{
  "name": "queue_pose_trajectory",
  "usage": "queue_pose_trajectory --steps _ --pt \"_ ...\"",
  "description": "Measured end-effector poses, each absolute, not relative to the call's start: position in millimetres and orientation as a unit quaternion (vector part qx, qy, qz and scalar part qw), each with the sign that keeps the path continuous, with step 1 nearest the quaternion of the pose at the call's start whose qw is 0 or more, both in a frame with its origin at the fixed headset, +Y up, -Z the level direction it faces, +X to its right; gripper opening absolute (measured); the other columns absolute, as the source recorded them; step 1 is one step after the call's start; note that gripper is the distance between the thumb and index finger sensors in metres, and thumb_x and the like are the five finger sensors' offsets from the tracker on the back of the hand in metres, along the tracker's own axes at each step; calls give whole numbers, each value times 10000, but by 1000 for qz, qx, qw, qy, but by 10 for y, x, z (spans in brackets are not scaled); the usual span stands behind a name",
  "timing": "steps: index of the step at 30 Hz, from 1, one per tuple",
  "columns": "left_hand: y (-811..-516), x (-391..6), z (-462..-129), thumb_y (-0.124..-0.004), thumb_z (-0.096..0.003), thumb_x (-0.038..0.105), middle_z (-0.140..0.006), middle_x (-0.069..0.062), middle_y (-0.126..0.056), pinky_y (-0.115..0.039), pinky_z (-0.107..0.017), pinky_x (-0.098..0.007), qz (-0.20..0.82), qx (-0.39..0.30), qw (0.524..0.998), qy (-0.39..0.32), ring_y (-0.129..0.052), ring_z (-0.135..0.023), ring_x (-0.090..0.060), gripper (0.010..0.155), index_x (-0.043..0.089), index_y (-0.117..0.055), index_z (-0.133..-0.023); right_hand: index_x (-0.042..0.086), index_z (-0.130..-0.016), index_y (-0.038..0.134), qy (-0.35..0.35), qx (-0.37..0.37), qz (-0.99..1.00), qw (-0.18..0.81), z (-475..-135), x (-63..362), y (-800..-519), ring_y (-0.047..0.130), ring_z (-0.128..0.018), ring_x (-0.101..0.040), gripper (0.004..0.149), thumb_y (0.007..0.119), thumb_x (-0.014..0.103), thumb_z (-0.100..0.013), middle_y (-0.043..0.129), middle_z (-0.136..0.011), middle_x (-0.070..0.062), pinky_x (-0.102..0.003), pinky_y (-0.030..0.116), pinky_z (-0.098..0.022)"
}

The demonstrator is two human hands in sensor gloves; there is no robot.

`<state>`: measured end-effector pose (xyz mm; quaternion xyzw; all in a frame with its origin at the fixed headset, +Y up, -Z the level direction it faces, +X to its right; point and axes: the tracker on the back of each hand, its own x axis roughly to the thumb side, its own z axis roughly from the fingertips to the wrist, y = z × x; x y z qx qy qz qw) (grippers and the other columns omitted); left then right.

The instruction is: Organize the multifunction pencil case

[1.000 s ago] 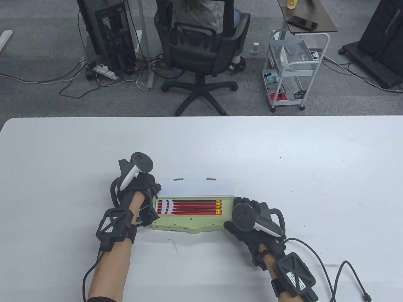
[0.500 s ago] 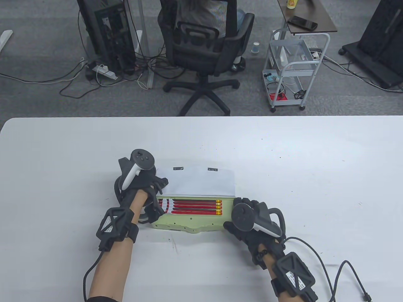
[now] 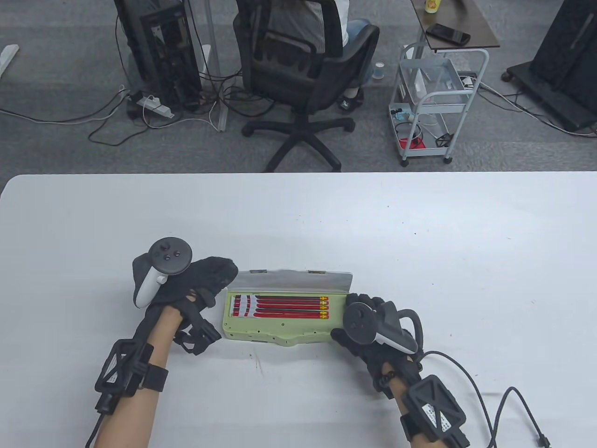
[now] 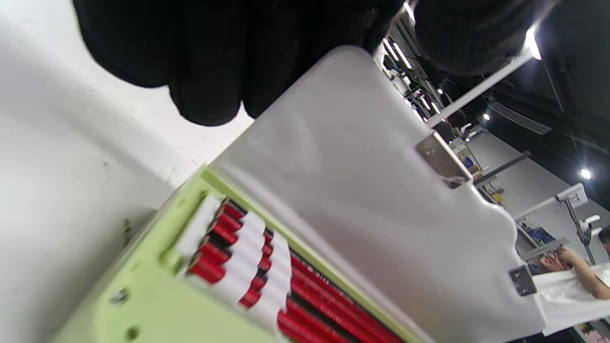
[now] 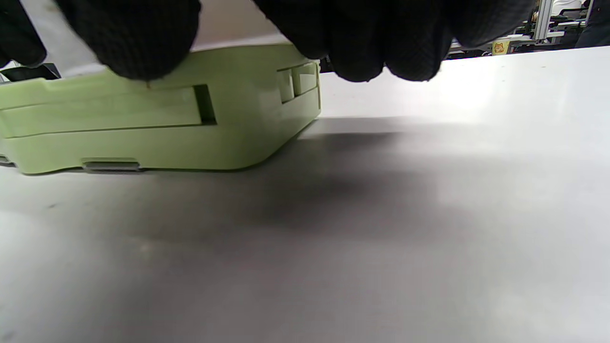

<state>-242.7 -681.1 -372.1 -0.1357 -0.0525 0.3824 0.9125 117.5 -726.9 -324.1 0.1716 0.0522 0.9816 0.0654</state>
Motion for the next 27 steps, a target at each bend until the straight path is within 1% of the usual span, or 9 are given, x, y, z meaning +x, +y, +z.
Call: queue_pose_trajectory --steps 7,11,14,15,17,19,21,25,27 --pt "-6886 -2363 -3461 -703 -455 548 -1051 -168 -809 -708 -615 -653 342 -121 928 -87 -859 -902 -451 644 200 -749 -995 -41 -1099 522 80 184 978 62 -3270 1278 -7212 636 -943 -622 886 726 545 -467 584 -1078 -334 -727 558 -681" --pt "-6985 -2326 -3373 -720 -462 519 -1061 -160 -801 -692 -627 -664 299 -126 940 -105 -839 -922 -456 630 213 -723 -1013 -59 -1108 487 98 184 972 111 -3266 1381 -7140 626 -944 -634 922 723 555 -463 571 -1073 -358 -737 548 -681" --pt "-7118 -2266 -3333 -750 -469 459 -1106 -189 -729 -665 -645 -675 203 -130 963 -117 -793 -949 -479 622 252 -667 -1050 -71 -1114 455 103 192 965 147 -3258 1421 -7114 624 -942 -639 938 718 555 -467 568 -1069 -371 -740 550 -678" --pt "-7179 -2247 -3327 -758 -467 455 -1119 -194 -701 -663 -650 -673 159 -131 971 -122 -784 -956 -479 632 264 -646 -1059 -71 -1113 449 102 191 964 154 -3253 1411 -7127 635 -937 -638 928 717 547 -474 568 -1067 -375 -737 558 -676" --pt "-7255 -2223 -3317 -782 -456 446 -1126 -183 -676 -662 -655 -668 119 -127 976 -131 -777 -960 -469 659 304 -579 -1066 -75 -1104 454 90 185 967 149 -3248 1363 -7163 689 -915 -621 888 703 521 -494 616 -1040 -372 -722 605 -664" --pt "-7285 -2213 -3308 -799 -451 432 -1109 -174 -701 -671 -653 -660 124 -123 975 -138 -798 -948 -451 696 297 -536 -1080 -79 -1095 460 72 189 970 136 -3246 1291 -7186 746 -888 -598 868 705 505 -500 662 -1017 -358 -703 654 -651" --pt "-7295 -2204 -3302 -810 -447 414 -1099 -174 -714 -670 -652 -662 131 -113 975 -142 -809 -942 -442 695 278 -549 -1076 -76 -1092 460 62 197 971 121 -3241 1209 -7199 765 -880 -583 864 714 498 -498 691 -1000 -344 -692 667 -648" --pt "-7294 -2199 -3296 -818 -442 417 -1084 -171 -740 -678 -650 -661 127 -109 975 -148 -831 -929 -431 695 260 -566 -1070 -80 -1085 477 44 207 975 59 -3219 1086 -7220 776 -868 -583 838 715 470 -498 703 -987 -349 -680 676 -652" --pt "-7286 -2186 -3291 -822 -440 418 -1077 -175 -752 -680 -649 -660 120 -107 976 -149 -839 -923 -431 694 251 -574 -1067 -82 -1085 479 48 205 975 70 -3218 1089 -7228 767 -870 -591 830 715 459 -502 689 -996 -357 -684 667 -656"
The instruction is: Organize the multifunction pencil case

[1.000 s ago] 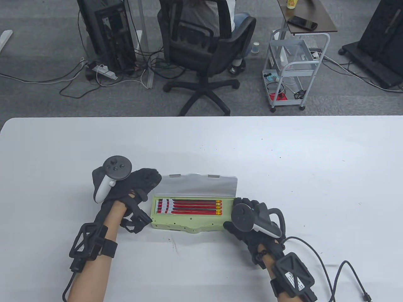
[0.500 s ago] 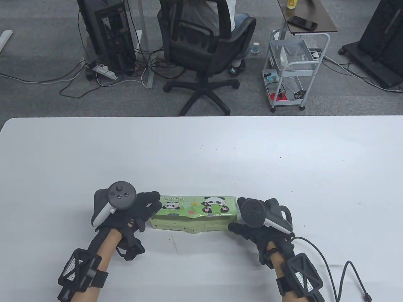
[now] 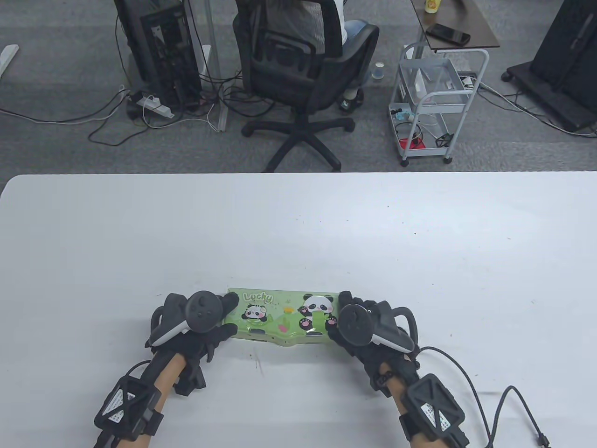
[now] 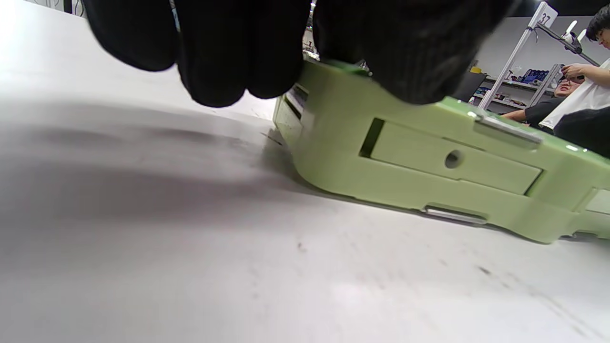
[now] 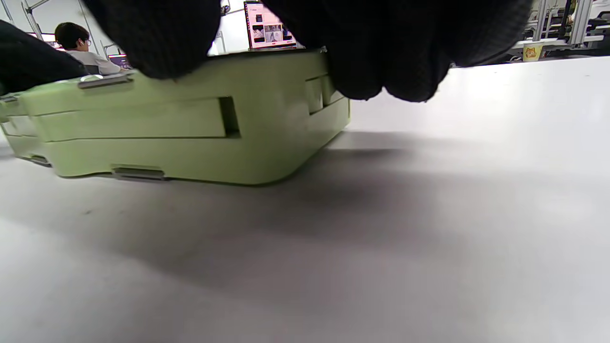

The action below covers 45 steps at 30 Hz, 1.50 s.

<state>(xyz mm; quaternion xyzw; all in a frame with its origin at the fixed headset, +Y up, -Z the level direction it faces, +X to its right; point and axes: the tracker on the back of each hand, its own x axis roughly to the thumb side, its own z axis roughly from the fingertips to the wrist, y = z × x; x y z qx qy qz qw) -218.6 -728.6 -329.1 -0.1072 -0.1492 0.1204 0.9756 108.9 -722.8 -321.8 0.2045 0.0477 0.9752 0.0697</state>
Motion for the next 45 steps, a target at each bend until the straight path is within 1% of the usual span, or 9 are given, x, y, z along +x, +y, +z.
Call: queue_pose_trajectory --steps 11,16,19,22,25,28,31,36,45 --pt "-7283 -2138 -3257 -801 -439 457 -1075 -190 -748 -675 -650 -663 98 -108 978 -152 -836 -919 -441 716 233 -557 -1074 -62 -1102 445 62 202 975 74 -3224 1106 -7229 712 -904 -601 812 689 450 -521 632 -1029 -360 -699 627 -668" --pt "-7239 -2238 -3261 -750 -454 488 -1097 -184 -726 -666 -654 -667 139 -113 973 -146 -813 -944 -446 712 234 -549 -1088 -50 -1097 485 21 187 979 73 -3208 1226 -7108 697 -912 -602 794 682 460 -521 621 -1034 -358 -704 620 -667" --pt "-7128 -2324 -3256 -744 -455 495 -1109 -183 -704 -655 -659 -671 138 -79 979 -130 -788 -960 -454 735 221 -517 -1099 -48 -1100 481 -18 169 983 70 -3195 1346 -7019 653 -930 -619 800 683 463 -519 578 -1050 -371 -720 587 -673" --pt "-7040 -2422 -3244 -735 -454 512 -1162 -201 -578 -577 -685 -703 108 -38 988 -99 -643 -1032 -503 806 216 -399 -1123 -42 -1111 453 -36 155 985 61 -3185 1450 -6965 534 -970 -648 814 682 469 -519 484 -1080 -386 -747 509 -682" --pt "-7010 -2547 -3229 -709 -440 578 -1231 -198 -267 -395 -712 -749 20 -22 998 -58 -318 -1093 -569 926 259 -167 -1119 -31 -1130 371 -48 143 987 55 -3183 1533 -6927 381 -992 -667 857 675 487 -518 349 -1105 -399 -767 421 -681" --pt "-7027 -2652 -3224 -671 -423 640 -1217 -176 -56 -270 -704 -764 -22 -26 998 -44 -105 -1069 -586 974 296 -50 -1090 -17 -1140 260 -38 137 988 57 -3187 1572 -6921 254 -987 -675 908 659 511 -518 223 -1106 -409 -778 345 -676" --pt "-7058 -2696 -3226 -655 -418 664 -1195 -162 20 -214 -687 -774 -7 -35 998 -46 -16 -1042 -588 992 310 6 -1068 -5 -1135 172 -19 131 990 51 -3202 1592 -6938 171 -969 -687 942 645 528 -519 131 -1095 -413 -787 291 -665" --pt "-7088 -2699 -3238 -644 -405 688 -1189 -146 56 -176 -673 -788 -25 -52 997 -51 31 -1033 -581 1006 325 35 -1054 -11 -1122 100 22 115 992 37 -3238 1625 -6999 126 -948 -703 969 635 534 -526 91 -1076 -433 -793 262 -655" --pt "-7166 -2739 -3238 -601 -405 721 -1129 -176 171 -99 -612 -817 -21 -88 994 -57 158 -956 -602 1023 321 113 -1018 -9 -1122 103 30 114 993 31 -3257 1604 -7039 130 -945 -711 961 637 528 -530 90 -1073 -439 -797 258 -654"
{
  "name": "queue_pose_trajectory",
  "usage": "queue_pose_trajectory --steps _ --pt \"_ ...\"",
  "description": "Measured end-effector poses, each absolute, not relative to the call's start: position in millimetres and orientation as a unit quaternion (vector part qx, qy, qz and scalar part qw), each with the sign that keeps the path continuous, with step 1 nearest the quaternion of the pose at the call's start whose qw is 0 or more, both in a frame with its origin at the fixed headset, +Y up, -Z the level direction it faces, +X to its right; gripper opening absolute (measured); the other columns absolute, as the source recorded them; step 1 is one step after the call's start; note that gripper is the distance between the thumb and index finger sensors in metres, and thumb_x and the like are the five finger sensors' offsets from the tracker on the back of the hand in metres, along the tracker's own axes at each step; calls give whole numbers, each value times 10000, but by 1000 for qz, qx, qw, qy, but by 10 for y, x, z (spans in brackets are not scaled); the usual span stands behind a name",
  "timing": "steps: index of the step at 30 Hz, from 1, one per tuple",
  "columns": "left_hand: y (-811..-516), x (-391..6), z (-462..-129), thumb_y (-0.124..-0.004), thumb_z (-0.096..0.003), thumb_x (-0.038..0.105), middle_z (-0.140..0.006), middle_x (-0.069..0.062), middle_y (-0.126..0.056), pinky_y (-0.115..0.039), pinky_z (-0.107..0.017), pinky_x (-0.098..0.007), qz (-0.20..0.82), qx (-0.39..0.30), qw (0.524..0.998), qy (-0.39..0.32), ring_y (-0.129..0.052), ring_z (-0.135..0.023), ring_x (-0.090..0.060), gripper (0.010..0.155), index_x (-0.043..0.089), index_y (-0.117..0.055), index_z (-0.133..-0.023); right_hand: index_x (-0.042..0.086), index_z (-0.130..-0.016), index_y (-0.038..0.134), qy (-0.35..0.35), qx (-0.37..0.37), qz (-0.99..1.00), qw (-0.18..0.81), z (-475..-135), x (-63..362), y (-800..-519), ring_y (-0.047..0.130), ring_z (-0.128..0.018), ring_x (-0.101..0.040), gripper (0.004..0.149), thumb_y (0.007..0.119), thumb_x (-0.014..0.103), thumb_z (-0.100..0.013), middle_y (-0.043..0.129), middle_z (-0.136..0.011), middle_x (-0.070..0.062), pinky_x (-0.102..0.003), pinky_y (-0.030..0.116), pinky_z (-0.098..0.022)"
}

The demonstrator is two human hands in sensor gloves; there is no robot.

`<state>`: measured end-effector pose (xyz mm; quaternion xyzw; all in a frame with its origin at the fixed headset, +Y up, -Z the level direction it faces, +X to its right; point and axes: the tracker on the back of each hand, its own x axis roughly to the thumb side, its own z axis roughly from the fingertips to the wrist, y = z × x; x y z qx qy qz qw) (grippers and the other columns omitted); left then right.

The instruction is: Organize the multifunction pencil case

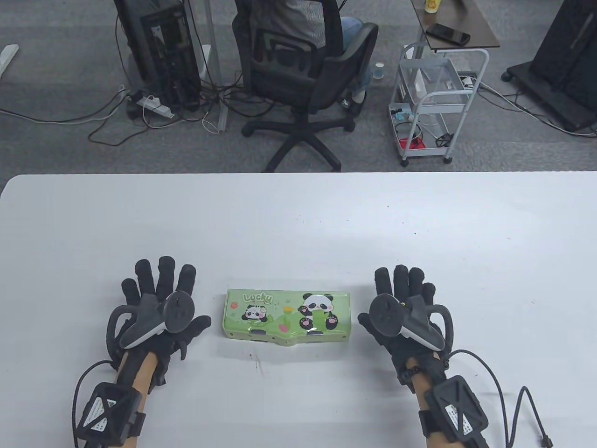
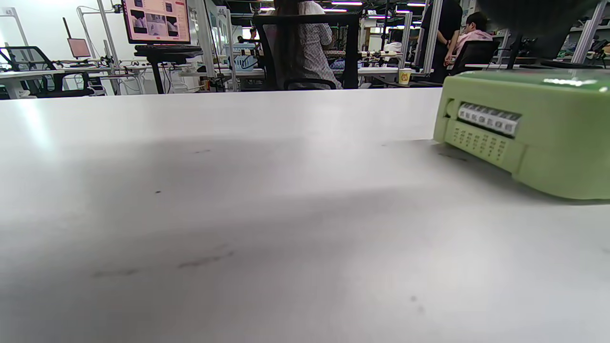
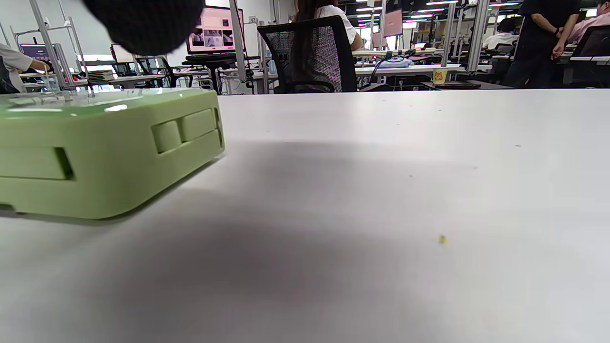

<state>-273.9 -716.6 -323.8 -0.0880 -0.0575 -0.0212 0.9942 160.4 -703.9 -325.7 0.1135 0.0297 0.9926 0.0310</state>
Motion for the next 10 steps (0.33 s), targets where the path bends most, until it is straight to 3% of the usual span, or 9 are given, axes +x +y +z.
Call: queue_pose_trajectory --steps 10 --pt "-7162 -2739 -3237 -608 -401 719 -1154 -186 117 -136 -636 -817 -5 -71 995 -65 104 -992 -601 1020 318 87 -1031 -19 -1128 138 36 117 992 20 -3249 1563 -7071 153 -943 -720 951 642 523 -530 105 -1069 -452 -792 277 -661"
